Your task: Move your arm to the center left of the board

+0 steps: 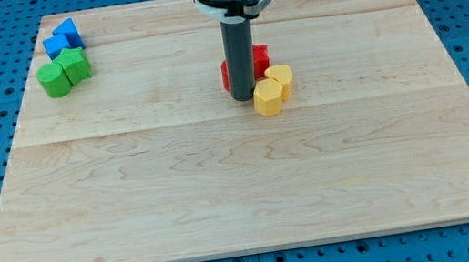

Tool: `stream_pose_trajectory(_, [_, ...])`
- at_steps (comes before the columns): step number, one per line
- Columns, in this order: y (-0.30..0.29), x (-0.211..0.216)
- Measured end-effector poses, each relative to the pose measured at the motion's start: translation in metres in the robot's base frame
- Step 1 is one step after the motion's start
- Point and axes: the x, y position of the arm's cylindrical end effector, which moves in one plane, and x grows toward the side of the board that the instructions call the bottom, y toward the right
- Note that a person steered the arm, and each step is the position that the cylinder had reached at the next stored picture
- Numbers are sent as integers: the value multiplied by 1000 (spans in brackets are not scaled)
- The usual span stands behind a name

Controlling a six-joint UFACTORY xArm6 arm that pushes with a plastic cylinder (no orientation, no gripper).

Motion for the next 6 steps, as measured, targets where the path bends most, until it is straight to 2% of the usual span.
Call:
stream_pose_trajectory(2, [1,0])
stream_pose_trajectory(3, [-63,1])
stream_pose_trajectory(4, [-154,1])
stream_pose_trajectory(6, [-222,8])
